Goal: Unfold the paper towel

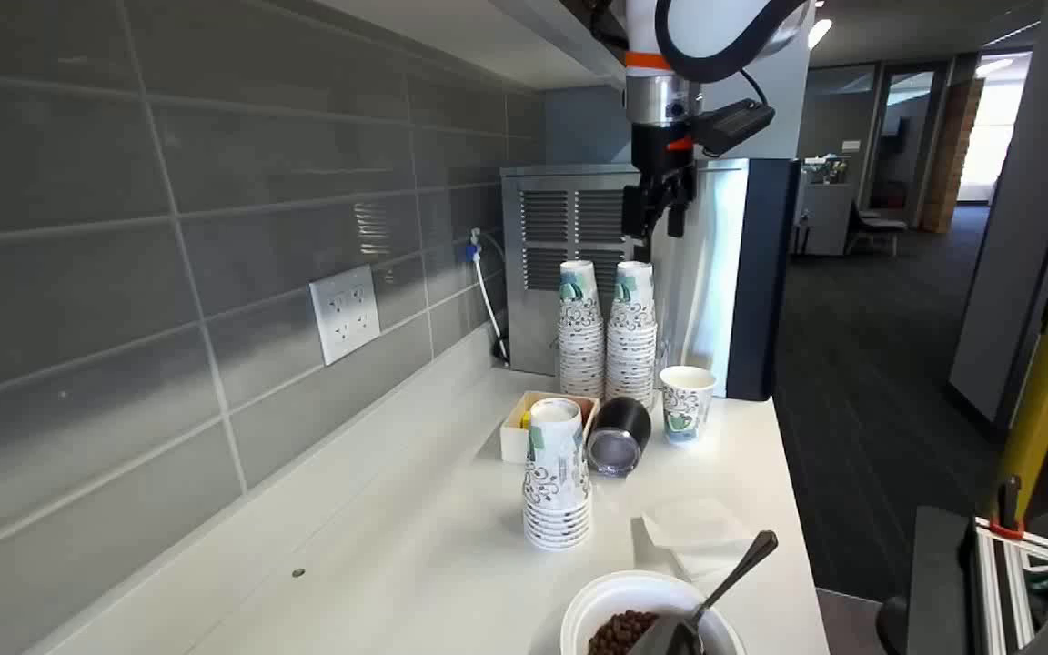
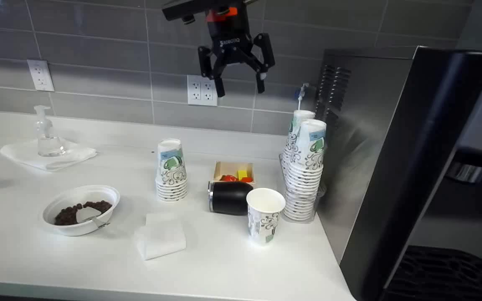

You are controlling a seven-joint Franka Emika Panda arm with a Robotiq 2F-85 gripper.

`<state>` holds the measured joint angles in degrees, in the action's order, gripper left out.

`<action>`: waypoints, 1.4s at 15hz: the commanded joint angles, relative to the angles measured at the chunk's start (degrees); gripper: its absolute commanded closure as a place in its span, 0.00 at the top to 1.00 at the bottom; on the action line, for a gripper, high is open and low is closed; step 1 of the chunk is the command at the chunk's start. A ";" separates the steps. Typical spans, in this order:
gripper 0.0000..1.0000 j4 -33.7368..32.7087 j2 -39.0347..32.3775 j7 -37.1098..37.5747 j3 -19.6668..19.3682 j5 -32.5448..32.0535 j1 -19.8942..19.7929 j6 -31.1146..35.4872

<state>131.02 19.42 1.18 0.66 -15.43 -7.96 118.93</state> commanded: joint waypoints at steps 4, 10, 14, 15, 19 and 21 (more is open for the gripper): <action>1.00 -0.17 -0.02 0.28 -0.99 -0.36 1.13 -0.26; 1.00 0.27 -0.38 0.24 -1.30 1.10 1.57 -0.25; 1.00 2.73 0.71 2.43 -0.67 1.94 2.47 -0.58; 1.00 3.67 1.01 3.57 -0.27 1.91 2.78 -0.58; 1.00 7.77 1.81 8.76 2.37 1.64 4.89 0.75; 1.00 9.19 0.70 13.16 3.94 1.78 5.74 2.11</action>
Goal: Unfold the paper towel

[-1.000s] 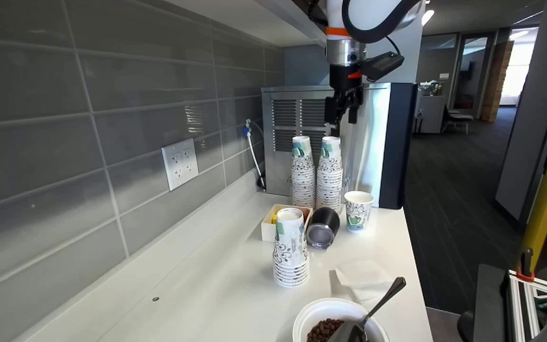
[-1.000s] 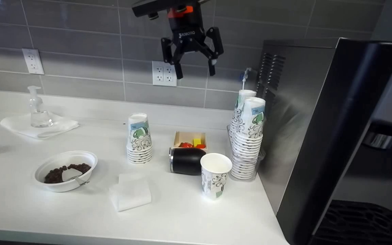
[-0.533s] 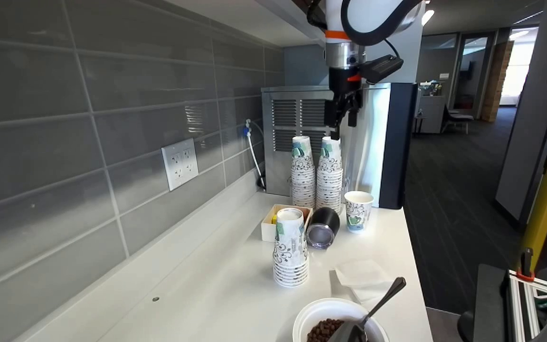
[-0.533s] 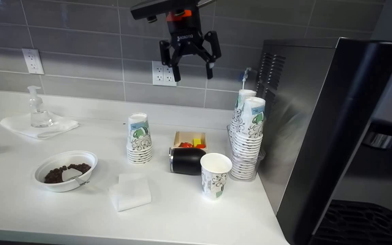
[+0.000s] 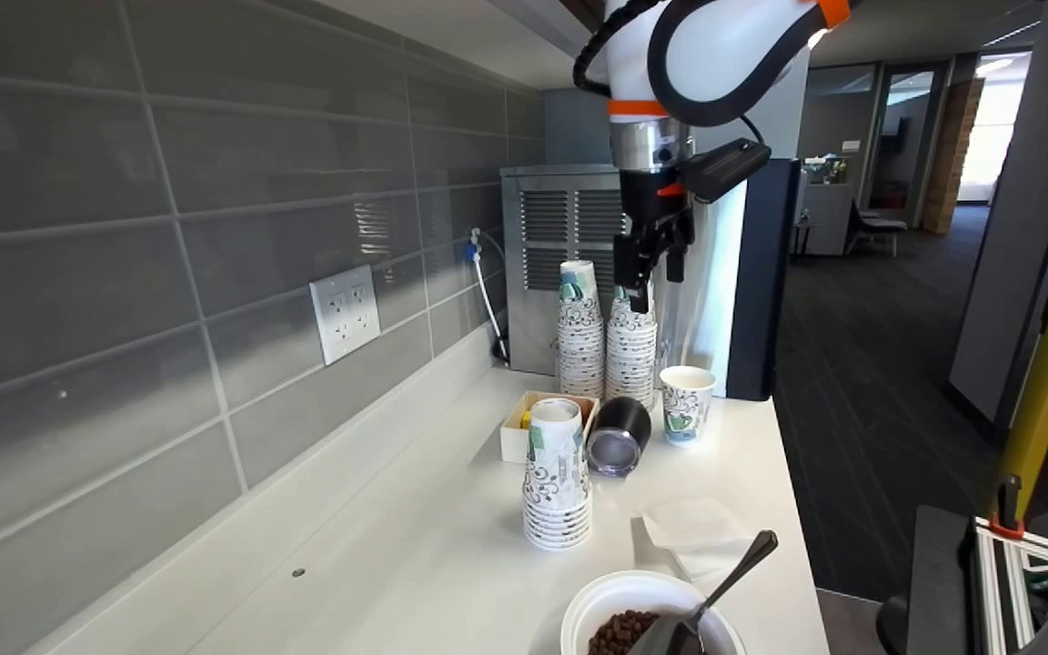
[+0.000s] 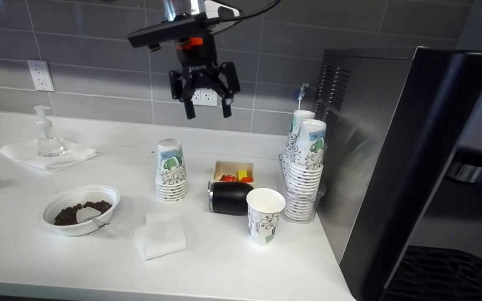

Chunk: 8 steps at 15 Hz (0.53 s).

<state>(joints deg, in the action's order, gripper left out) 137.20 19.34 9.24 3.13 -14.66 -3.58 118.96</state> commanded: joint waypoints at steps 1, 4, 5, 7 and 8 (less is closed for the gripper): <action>1.00 3.61 0.06 6.63 1.92 1.74 1.86 3.19; 1.00 5.85 -1.52 9.59 2.82 3.46 2.99 7.15; 1.00 6.52 -2.10 10.38 3.09 3.86 3.21 8.42; 1.00 7.93 -3.59 11.22 3.36 5.06 3.76 11.50; 1.00 8.63 -4.43 11.37 3.48 5.77 4.07 13.10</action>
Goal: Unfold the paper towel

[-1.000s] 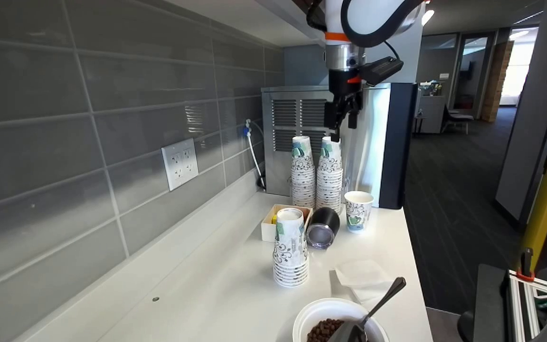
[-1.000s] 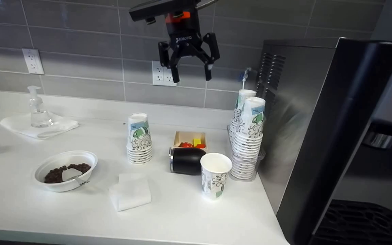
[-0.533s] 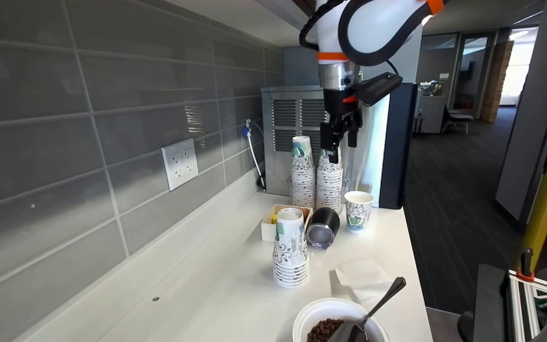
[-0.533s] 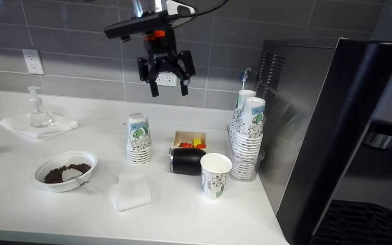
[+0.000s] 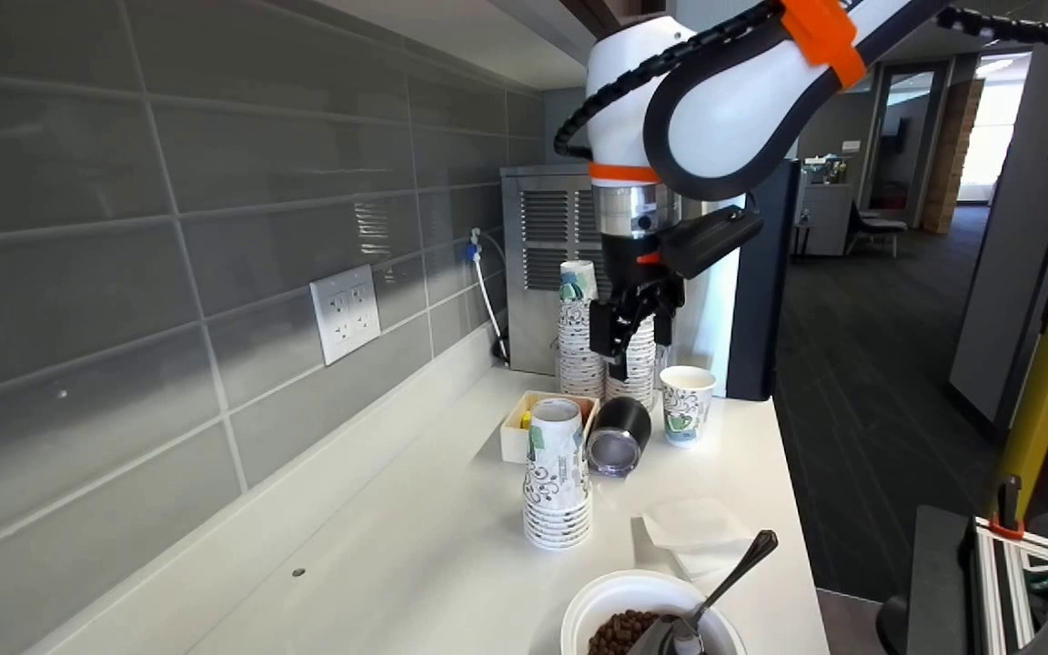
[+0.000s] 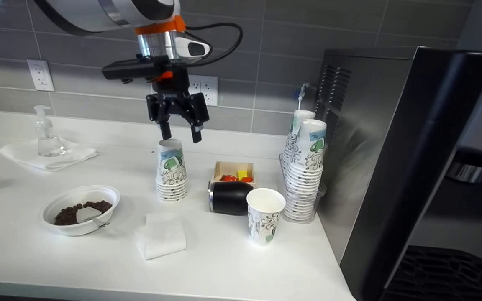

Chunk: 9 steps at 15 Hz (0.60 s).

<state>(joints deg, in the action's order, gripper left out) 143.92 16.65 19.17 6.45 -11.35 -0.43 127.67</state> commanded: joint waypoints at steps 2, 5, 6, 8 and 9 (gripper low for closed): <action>1.00 3.21 -3.38 1.72 0.43 3.53 1.32 6.97; 1.00 4.48 -6.99 2.44 0.77 4.46 1.83 9.19; 1.00 4.53 -8.43 3.20 0.95 4.32 1.85 9.52; 1.00 4.53 -10.81 4.88 1.13 3.65 1.84 10.09; 1.00 4.35 -12.11 6.02 1.14 3.23 1.84 10.15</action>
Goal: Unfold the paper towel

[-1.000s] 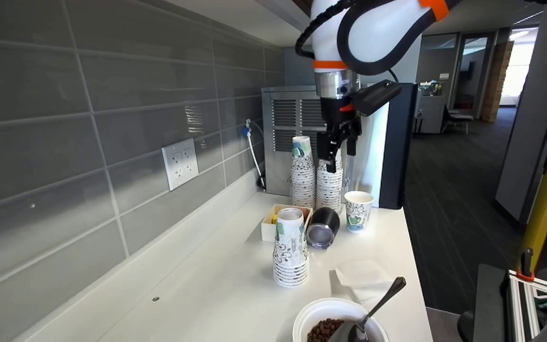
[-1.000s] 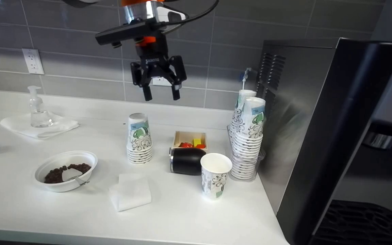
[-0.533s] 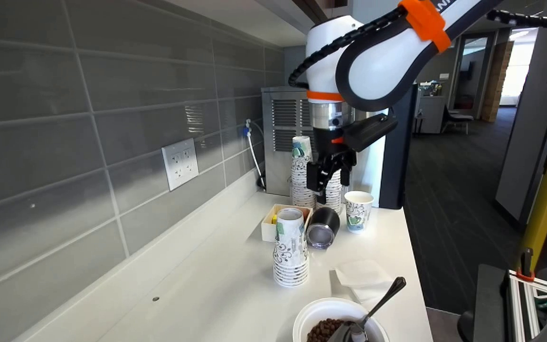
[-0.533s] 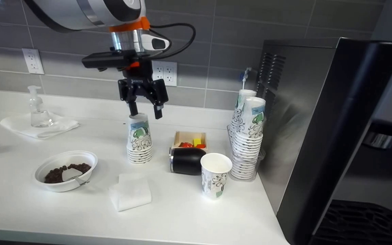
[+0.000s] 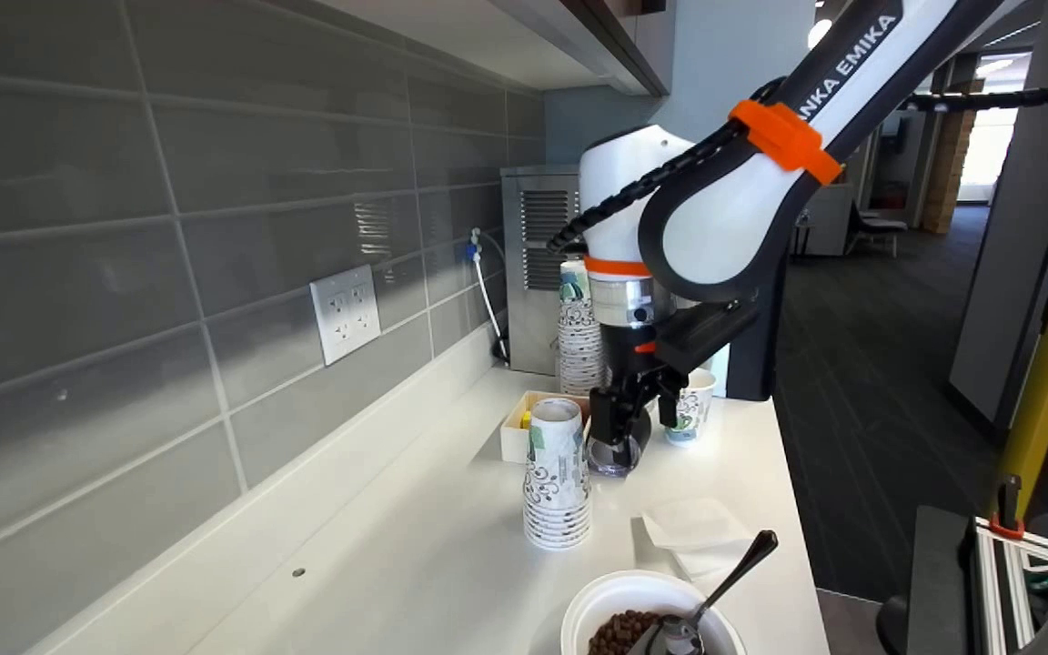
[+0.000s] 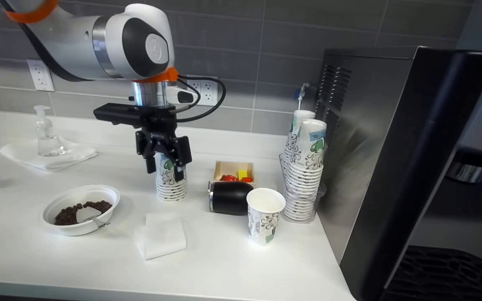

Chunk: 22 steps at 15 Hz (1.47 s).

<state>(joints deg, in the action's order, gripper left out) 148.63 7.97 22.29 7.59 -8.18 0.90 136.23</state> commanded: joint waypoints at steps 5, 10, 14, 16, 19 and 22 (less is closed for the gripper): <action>1.00 -0.77 -8.56 3.83 -0.70 0.93 1.37 4.72; 1.00 -1.56 -12.69 5.31 -1.45 0.10 2.49 6.58; 1.00 -2.31 -15.20 7.06 -2.35 -0.41 3.53 6.51; 1.00 -2.82 -16.41 7.92 -2.86 -0.49 4.17 6.42; 1.00 -3.41 -17.78 8.22 -3.46 -0.12 4.96 6.28; 0.66 -4.24 -18.88 8.38 -4.04 -0.12 5.69 5.84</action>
<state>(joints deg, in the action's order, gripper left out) 146.04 -9.28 29.30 4.82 -8.20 4.98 142.28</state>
